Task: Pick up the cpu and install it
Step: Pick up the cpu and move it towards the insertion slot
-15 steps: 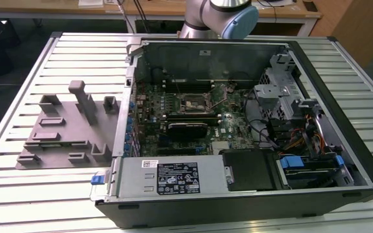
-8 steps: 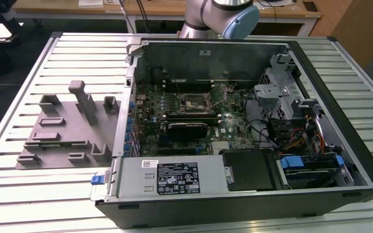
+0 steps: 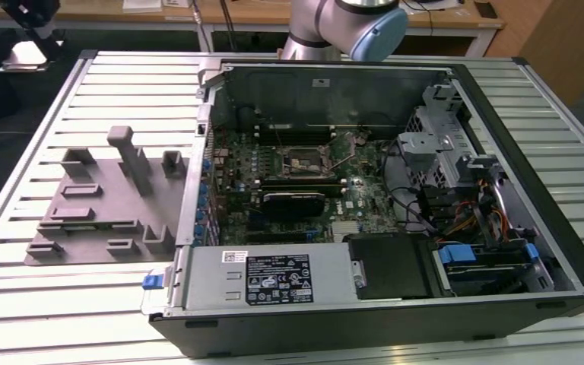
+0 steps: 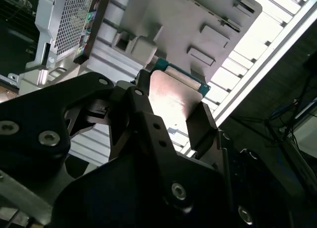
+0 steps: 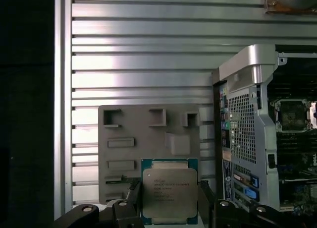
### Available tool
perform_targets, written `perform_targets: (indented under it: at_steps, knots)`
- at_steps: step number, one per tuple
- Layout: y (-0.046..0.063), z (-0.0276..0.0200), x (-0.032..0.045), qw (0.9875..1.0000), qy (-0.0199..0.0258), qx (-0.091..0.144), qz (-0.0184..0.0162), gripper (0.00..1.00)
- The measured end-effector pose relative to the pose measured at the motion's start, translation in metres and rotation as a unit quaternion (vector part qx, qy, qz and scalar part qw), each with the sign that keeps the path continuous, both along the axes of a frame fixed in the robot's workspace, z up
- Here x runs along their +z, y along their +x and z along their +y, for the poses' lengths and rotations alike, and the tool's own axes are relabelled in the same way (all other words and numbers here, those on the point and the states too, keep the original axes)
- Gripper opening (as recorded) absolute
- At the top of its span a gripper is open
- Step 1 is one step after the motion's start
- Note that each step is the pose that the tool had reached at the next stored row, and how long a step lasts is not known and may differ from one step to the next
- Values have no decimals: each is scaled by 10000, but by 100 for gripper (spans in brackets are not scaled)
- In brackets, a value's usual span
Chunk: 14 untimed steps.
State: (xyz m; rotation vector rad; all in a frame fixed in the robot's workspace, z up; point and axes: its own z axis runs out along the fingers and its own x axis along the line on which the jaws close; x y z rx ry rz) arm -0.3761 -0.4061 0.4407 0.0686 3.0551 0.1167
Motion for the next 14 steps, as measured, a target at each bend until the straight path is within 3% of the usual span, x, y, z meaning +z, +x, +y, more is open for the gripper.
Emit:
perform_targets:
  at_steps: [14]
  knots:
    - [569, 0, -101, 9994, -10, -1, 344, 54]
